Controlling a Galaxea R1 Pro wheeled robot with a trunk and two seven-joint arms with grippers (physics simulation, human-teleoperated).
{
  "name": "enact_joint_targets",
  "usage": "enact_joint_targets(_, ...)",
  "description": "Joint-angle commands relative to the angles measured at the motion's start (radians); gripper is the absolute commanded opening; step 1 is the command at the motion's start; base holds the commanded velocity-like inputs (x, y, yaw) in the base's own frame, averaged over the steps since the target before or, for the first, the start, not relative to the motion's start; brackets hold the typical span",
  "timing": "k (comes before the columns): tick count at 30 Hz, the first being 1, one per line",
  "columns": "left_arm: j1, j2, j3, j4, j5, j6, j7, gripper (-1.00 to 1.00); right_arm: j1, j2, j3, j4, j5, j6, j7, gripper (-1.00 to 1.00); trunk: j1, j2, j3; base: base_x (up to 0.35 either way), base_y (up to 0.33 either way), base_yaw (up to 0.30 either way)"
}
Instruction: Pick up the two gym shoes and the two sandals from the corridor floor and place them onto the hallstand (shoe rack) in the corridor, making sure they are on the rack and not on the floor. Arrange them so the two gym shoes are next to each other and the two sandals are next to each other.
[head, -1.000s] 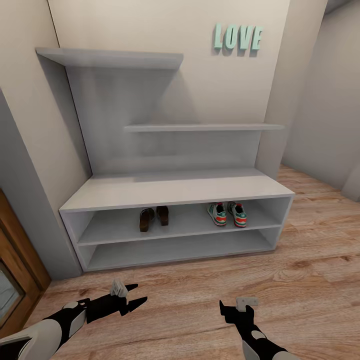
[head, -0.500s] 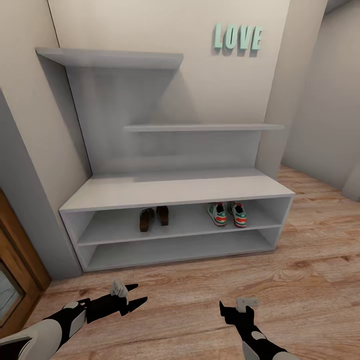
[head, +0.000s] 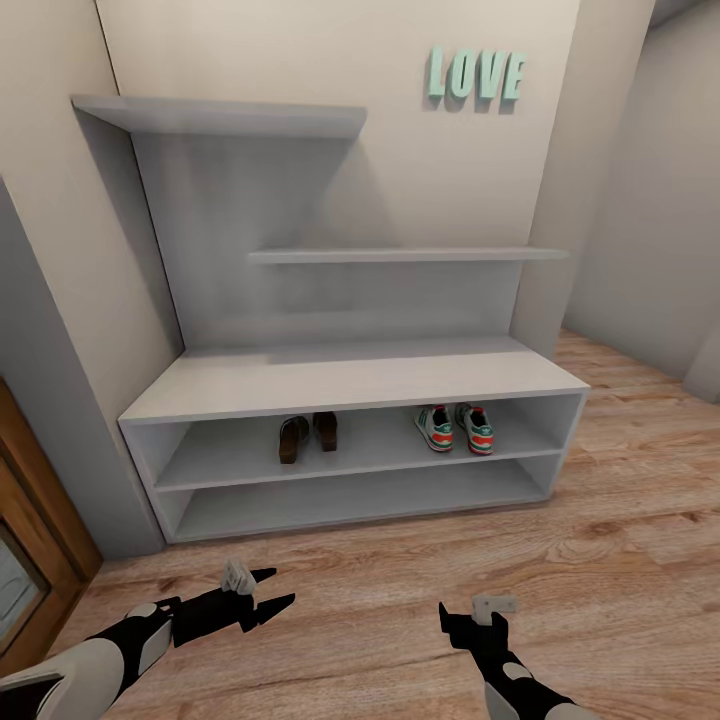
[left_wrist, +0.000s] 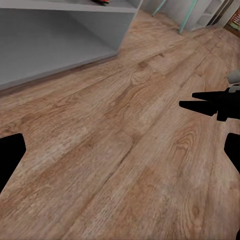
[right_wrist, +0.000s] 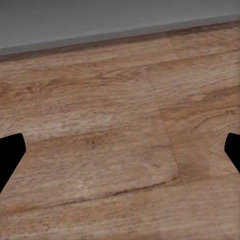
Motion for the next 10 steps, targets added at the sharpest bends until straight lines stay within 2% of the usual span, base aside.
enact_joint_targets(1, 0.000, 0.000, 0.007, 0.000, -0.008, -0.004, -0.002, 1.00, 0.000, 0.000, -0.005, 0.001, 0.001, -0.003, 0.000, 1.00, 0.000, 0.000, -0.001, 0.000, 0.000, 0.000)
enact_joint_targets(10, -0.001, 0.000, 0.008, 0.000, -0.007, -0.004, -0.002, 1.00, -0.001, 0.000, -0.005, 0.001, 0.001, -0.003, 0.000, 1.00, 0.000, 0.000, -0.001, 0.000, 0.000, 0.000)
